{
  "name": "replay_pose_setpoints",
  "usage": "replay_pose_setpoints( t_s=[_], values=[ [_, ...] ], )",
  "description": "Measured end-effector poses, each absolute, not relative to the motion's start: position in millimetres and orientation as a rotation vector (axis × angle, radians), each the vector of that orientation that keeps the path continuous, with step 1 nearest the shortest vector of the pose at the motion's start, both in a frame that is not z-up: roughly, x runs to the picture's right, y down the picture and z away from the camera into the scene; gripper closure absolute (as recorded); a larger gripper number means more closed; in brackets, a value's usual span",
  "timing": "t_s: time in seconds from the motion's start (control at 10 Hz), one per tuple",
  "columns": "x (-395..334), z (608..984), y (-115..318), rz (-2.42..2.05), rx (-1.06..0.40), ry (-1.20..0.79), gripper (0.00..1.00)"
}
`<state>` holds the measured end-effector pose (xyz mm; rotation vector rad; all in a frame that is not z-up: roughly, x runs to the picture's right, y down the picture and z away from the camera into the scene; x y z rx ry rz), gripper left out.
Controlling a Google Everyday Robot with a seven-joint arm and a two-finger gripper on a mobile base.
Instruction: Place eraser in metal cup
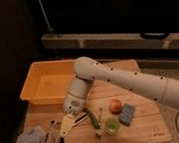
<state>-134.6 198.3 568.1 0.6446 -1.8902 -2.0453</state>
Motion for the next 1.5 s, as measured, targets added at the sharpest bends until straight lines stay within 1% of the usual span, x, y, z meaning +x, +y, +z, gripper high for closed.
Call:
replay_pose_setpoints(
  t_s=[0.3, 0.8, 1.1, 1.3, 1.5],
  values=[
    [-137, 588, 197, -2.045, 0.599, -1.871, 1.00],
    [-142, 602, 192, -2.021, 0.563, -1.882, 1.00],
    [-148, 598, 194, -1.894, 0.644, -2.013, 1.00],
    [-155, 585, 192, -1.835, 0.704, -2.080, 1.00],
    [-158, 578, 194, -1.823, 0.719, -2.104, 1.00]
  ],
)
